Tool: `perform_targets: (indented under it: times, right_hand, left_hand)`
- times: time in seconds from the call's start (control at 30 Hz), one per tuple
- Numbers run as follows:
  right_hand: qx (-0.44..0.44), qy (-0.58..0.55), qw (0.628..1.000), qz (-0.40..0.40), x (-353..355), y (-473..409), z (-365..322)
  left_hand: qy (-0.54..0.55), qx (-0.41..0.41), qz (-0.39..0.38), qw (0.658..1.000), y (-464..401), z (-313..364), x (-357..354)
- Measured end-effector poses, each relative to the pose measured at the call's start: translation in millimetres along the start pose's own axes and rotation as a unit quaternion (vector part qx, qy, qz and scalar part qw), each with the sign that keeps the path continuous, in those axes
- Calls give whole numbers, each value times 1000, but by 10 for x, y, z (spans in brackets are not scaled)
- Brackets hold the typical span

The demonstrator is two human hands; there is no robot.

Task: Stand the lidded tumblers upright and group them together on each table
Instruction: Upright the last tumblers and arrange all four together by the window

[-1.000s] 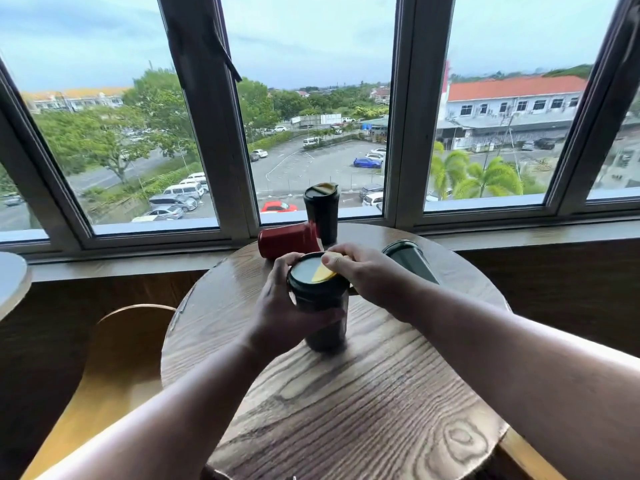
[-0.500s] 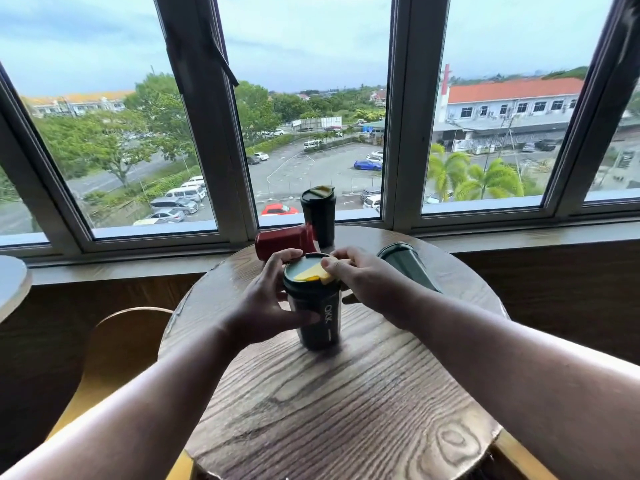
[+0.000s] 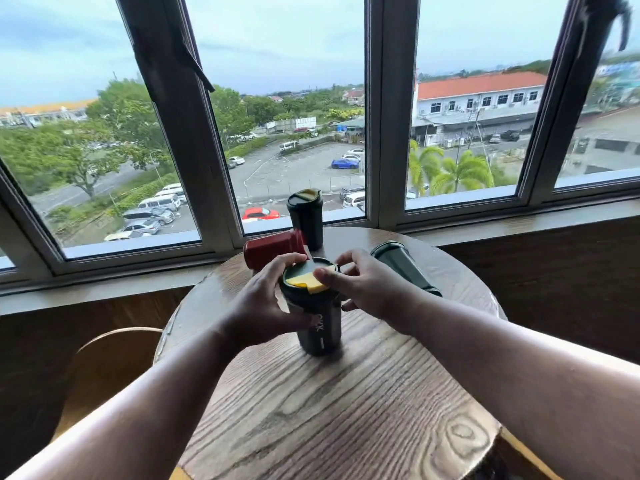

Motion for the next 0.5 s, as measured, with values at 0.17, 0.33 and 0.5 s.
perform_targets:
  times: [0.17,0.33,0.5]
  right_hand:
    - [-20,73,997,25,8,4,19]
    - [-16,79,997,20,22,-15,-10]
    - [14,113,993,-11,294,-123,30]
  left_hand:
    - [1,-20,-62,998,-83,70,17]
    - [-71,-26,-83,994,-96,175,64]
    - [-86,-12,-58,995,-56,257,65]
Point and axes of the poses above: each hand's wrist, its own y-axis away from the middle knuckle, its own x-axis out of the back of the hand, z = x × y, the point moved 6 cm from there along -y, towards the middle knuckle, and after that the axes turned 4 degrees about -z, right-handed, at the moved point
